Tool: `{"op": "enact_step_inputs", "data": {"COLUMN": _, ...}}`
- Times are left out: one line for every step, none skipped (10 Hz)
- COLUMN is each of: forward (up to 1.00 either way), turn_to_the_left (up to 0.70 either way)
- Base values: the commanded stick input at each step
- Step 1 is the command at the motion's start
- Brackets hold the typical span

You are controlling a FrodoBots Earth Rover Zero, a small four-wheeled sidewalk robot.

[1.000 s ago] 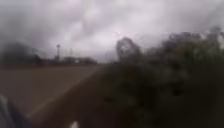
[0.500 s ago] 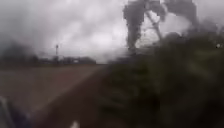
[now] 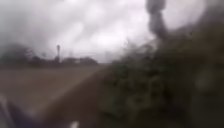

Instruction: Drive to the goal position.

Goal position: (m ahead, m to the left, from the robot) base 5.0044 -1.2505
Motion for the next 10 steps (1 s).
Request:
{"op": "enact_step_inputs", "data": {"forward": 0.00, "turn_to_the_left": 0.06}}
{"op": "enact_step_inputs", "data": {"forward": 0.00, "turn_to_the_left": 0.31}}
{"op": "enact_step_inputs", "data": {"forward": 0.00, "turn_to_the_left": 0.56}}
{"op": "enact_step_inputs", "data": {"forward": 0.00, "turn_to_the_left": 0.70}}
{"op": "enact_step_inputs", "data": {"forward": 0.00, "turn_to_the_left": 0.70}}
{"op": "enact_step_inputs", "data": {"forward": 0.00, "turn_to_the_left": 0.70}}
{"op": "enact_step_inputs", "data": {"forward": 0.00, "turn_to_the_left": 0.70}}
{"op": "enact_step_inputs", "data": {"forward": 0.00, "turn_to_the_left": 0.70}}
{"op": "enact_step_inputs", "data": {"forward": 0.00, "turn_to_the_left": 0.70}}
{"op": "enact_step_inputs", "data": {"forward": 0.00, "turn_to_the_left": 0.70}}
